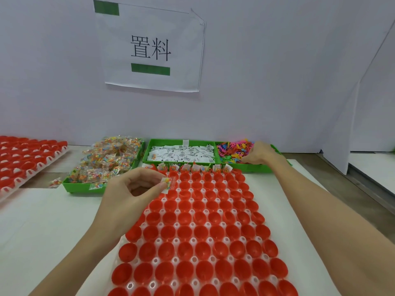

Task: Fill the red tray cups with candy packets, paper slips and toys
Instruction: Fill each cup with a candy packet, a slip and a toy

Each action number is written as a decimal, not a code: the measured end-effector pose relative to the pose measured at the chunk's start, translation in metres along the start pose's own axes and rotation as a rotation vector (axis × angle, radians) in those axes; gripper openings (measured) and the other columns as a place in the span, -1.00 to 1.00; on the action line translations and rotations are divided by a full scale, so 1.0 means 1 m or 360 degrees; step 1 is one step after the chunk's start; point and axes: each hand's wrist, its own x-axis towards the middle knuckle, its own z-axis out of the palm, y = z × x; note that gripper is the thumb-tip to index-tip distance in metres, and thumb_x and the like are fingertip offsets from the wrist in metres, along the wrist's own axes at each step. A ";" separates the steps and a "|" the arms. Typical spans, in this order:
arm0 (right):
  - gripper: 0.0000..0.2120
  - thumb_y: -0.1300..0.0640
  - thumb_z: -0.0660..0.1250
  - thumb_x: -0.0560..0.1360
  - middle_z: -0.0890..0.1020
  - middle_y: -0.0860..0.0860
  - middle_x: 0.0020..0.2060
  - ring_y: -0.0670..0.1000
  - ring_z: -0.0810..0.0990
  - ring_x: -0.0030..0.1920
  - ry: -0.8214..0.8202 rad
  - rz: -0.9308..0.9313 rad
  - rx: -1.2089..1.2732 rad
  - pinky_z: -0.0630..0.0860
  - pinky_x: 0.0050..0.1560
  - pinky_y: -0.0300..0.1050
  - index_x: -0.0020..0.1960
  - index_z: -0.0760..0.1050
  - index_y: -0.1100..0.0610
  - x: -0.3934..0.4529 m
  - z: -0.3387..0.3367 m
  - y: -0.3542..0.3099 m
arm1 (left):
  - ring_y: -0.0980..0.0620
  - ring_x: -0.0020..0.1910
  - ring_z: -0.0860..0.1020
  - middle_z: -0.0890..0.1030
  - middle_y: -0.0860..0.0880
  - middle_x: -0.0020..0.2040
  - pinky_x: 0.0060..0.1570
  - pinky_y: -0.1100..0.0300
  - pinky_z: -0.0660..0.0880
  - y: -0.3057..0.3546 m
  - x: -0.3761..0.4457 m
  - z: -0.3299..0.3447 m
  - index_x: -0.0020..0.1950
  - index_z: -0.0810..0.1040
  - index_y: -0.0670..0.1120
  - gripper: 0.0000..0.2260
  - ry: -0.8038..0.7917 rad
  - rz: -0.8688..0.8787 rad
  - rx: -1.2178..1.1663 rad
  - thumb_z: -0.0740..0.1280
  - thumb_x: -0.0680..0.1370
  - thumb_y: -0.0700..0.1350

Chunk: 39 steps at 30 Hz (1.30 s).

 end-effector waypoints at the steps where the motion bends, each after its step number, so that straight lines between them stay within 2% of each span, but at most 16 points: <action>1: -0.53 -0.09 0.47 0.51 0.35 0.01 -0.40 0.00 0.35 -0.38 0.0007 -0.0004 0.0008 0.30 -0.38 -0.12 -0.32 0.28 0.10 0.000 0.000 0.000 | 0.02 -0.15 0.72 0.75 -0.04 -0.15 -0.07 0.28 0.63 -0.001 0.001 0.000 -0.11 0.74 0.02 -0.90 0.0007 0.0000 0.0005 0.57 0.42 -0.15; 4: -0.64 -0.02 0.44 0.53 0.46 0.06 -0.41 0.04 0.45 -0.33 0.0157 -0.0022 0.0087 0.38 -0.27 -0.13 -0.32 0.45 0.14 0.002 0.000 0.005 | 0.01 -0.14 0.72 0.75 -0.04 -0.15 -0.06 0.27 0.63 -0.002 0.002 -0.002 -0.11 0.74 -0.02 -0.90 0.0028 -0.0015 -0.0001 0.57 0.44 -0.19; 7: -0.80 0.06 0.43 0.55 0.61 0.07 -0.26 0.05 0.54 -0.15 0.0324 -0.0028 0.0583 0.44 -0.10 -0.11 -0.17 0.64 0.16 0.003 -0.002 0.010 | 0.03 -0.14 0.72 0.75 -0.02 -0.14 -0.08 0.31 0.62 -0.002 0.002 -0.003 -0.11 0.74 0.02 -0.88 0.0022 -0.0017 -0.0001 0.57 0.44 -0.19; 8: -0.82 0.10 0.42 0.55 0.63 0.08 -0.24 0.05 0.55 -0.13 0.0309 -0.0028 0.0816 0.45 -0.10 -0.09 -0.16 0.65 0.19 0.002 -0.003 0.011 | 0.03 -0.13 0.72 0.75 -0.02 -0.14 -0.07 0.31 0.62 -0.002 0.002 -0.003 -0.11 0.74 0.02 -0.89 0.0014 -0.0025 -0.0014 0.57 0.44 -0.17; 10: -0.81 0.21 0.37 0.56 0.65 0.16 -0.22 0.07 0.54 -0.17 0.0195 -0.0084 0.1167 0.46 -0.22 -0.10 -0.20 0.65 0.24 -0.003 -0.003 0.012 | 0.02 -0.13 0.72 0.75 -0.03 -0.13 -0.06 0.29 0.63 -0.001 0.002 -0.003 -0.10 0.75 0.02 -0.91 -0.0015 -0.0040 -0.0042 0.57 0.42 -0.12; 12: -0.83 0.26 0.35 0.58 0.64 0.20 -0.18 0.06 0.54 -0.19 0.0066 -0.0183 0.1344 0.41 -0.33 -0.20 -0.15 0.65 0.27 -0.010 -0.003 0.011 | 0.02 -0.13 0.72 0.75 -0.04 -0.14 -0.07 0.30 0.63 0.001 0.000 -0.001 -0.10 0.75 0.01 -0.89 -0.0049 -0.0049 -0.0070 0.57 0.39 -0.09; 14: -0.88 0.22 0.40 0.59 0.68 0.18 -0.13 0.04 0.59 -0.17 0.0036 -0.0263 0.1414 0.46 -0.30 -0.24 0.00 0.66 0.28 -0.017 -0.005 0.008 | 0.02 -0.13 0.72 0.75 -0.05 -0.14 -0.08 0.32 0.62 0.001 -0.001 0.000 -0.11 0.75 0.01 -0.89 -0.0078 -0.0057 -0.0091 0.57 0.38 -0.08; 16: -0.88 0.20 0.43 0.58 0.71 0.14 -0.12 0.01 0.65 -0.16 0.0074 -0.0308 0.1430 0.52 -0.29 -0.27 0.06 0.65 0.24 -0.020 -0.005 0.006 | 0.01 -0.13 0.72 0.75 -0.05 -0.14 -0.08 0.31 0.62 0.000 -0.002 0.002 -0.10 0.75 0.00 -0.89 -0.0101 -0.0057 -0.0075 0.57 0.39 -0.09; 20: -0.91 0.23 0.38 0.60 0.74 0.17 -0.14 0.02 0.70 -0.21 0.0289 -0.0240 0.1172 0.60 -0.21 -0.18 0.05 0.62 0.25 -0.018 0.001 0.008 | -0.02 -0.14 0.72 0.74 -0.07 -0.16 -0.09 0.30 0.62 -0.001 -0.003 0.005 -0.12 0.75 -0.01 -0.90 -0.0116 -0.0054 -0.0024 0.58 0.42 -0.17; 23: -0.94 0.26 0.36 0.61 0.73 0.24 -0.16 0.01 0.68 -0.28 0.0366 -0.0174 0.1119 0.56 -0.31 -0.28 0.01 0.59 0.26 -0.013 0.011 0.015 | -0.03 -0.14 0.72 0.74 -0.08 -0.16 -0.10 0.30 0.62 -0.002 -0.003 0.005 -0.13 0.75 -0.03 -0.90 -0.0114 -0.0060 -0.0011 0.58 0.43 -0.22; 26: -0.95 0.31 0.38 0.58 0.72 0.26 -0.17 0.07 0.71 -0.26 0.0389 -0.0131 0.1205 0.65 -0.17 -0.13 -0.07 0.59 0.26 -0.007 0.021 0.022 | 0.00 -0.14 0.72 0.74 -0.07 -0.16 -0.10 0.31 0.61 -0.001 -0.003 0.003 -0.12 0.75 -0.03 -0.91 -0.0117 -0.0047 -0.0001 0.58 0.44 -0.20; 30: -0.95 0.30 0.37 0.59 0.71 0.26 -0.14 0.11 0.71 -0.21 0.0408 -0.0132 0.1491 0.68 -0.07 -0.02 0.01 0.58 0.29 -0.007 0.023 0.023 | 0.02 -0.13 0.72 0.74 -0.04 -0.14 -0.09 0.33 0.60 0.000 -0.003 0.002 -0.11 0.75 -0.03 -0.92 -0.0088 -0.0053 -0.0011 0.57 0.44 -0.17; 34: -0.92 0.26 0.37 0.60 0.72 0.10 -0.21 -0.06 0.69 -0.27 0.0337 -0.0320 0.1787 0.64 -0.24 -0.23 0.08 0.59 0.25 -0.038 0.010 -0.001 | 0.00 -0.11 0.72 0.75 -0.06 -0.13 -0.07 0.32 0.61 0.001 -0.004 0.003 -0.08 0.75 -0.08 -0.90 -0.0076 -0.0095 -0.0086 0.57 0.43 -0.17; 39: -0.92 0.21 0.40 0.58 0.75 0.01 -0.19 0.02 0.73 -0.14 0.0195 -0.0782 0.1675 0.62 -0.18 -0.24 0.05 0.65 0.13 -0.120 0.007 -0.041 | -0.05 -0.10 0.73 0.75 -0.09 -0.12 -0.05 0.28 0.62 0.007 -0.005 0.005 -0.06 0.76 -0.06 -0.88 -0.0095 -0.0162 -0.0190 0.59 0.42 -0.14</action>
